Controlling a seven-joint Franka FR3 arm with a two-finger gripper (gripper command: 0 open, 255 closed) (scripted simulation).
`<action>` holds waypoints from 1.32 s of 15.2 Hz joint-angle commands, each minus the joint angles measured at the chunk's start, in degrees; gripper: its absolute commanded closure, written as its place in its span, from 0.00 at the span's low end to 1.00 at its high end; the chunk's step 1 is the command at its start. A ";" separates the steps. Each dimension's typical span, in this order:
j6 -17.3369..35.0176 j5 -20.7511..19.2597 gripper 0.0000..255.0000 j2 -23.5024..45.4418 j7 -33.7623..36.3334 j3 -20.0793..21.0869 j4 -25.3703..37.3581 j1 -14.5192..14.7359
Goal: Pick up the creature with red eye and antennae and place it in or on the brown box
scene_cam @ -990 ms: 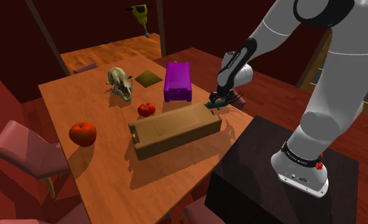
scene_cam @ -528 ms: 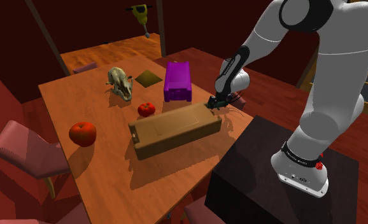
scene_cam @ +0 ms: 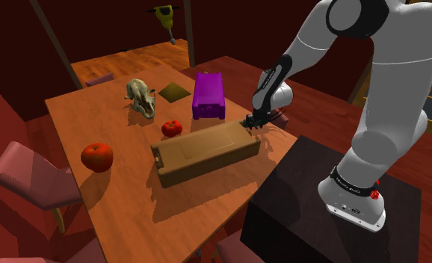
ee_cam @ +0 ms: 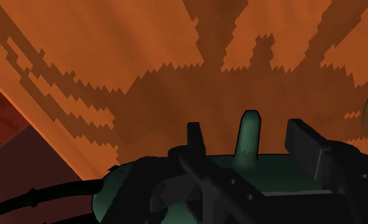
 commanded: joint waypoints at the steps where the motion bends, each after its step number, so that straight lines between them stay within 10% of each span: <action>1: 0.00 0.00 1.00 0.00 0.00 0.00 0.00 0.00; 20: -7.95 -2.46 1.00 -9.47 1.96 -2.14 -1.52 1.62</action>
